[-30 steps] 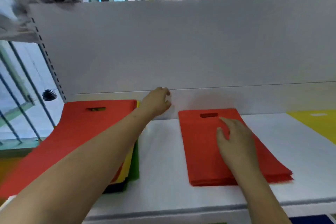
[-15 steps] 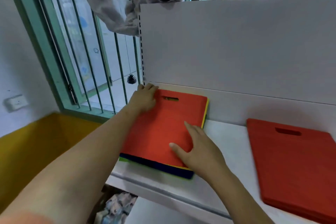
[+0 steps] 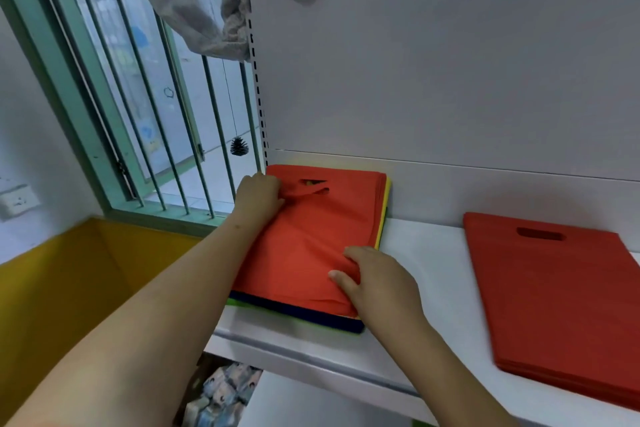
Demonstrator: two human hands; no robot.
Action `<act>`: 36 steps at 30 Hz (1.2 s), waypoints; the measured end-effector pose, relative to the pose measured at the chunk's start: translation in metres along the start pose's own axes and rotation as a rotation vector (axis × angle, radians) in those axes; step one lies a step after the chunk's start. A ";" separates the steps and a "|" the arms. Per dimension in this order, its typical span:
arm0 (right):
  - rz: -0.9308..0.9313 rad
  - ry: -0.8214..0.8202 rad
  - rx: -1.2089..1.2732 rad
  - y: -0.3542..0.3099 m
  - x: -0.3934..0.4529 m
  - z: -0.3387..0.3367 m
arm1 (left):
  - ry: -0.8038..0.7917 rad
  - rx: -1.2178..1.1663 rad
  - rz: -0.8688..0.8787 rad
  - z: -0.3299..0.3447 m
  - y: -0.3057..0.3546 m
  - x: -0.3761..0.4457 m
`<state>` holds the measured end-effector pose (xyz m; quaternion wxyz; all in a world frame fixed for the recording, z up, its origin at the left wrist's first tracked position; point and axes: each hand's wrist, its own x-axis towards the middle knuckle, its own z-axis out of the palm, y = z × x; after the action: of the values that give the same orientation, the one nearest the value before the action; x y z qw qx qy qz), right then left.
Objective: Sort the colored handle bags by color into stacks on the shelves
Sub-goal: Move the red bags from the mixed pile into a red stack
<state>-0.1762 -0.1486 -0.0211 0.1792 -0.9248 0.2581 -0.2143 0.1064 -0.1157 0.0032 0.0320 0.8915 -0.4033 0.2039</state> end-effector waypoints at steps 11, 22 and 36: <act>0.285 0.240 0.224 0.066 -0.001 -0.063 | -0.029 -0.421 0.263 -0.072 0.050 0.022; 0.636 0.540 0.290 0.184 -0.084 -0.147 | 0.049 -0.561 0.600 -0.062 0.211 0.055; 0.941 0.670 -0.235 0.254 -0.159 -0.113 | 0.072 -0.598 0.569 0.008 0.346 0.015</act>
<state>-0.4567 -0.2891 -0.0859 0.0601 -0.6064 0.7051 -0.3625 -0.1354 -0.3608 -0.0350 0.2462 0.6880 -0.6738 0.1096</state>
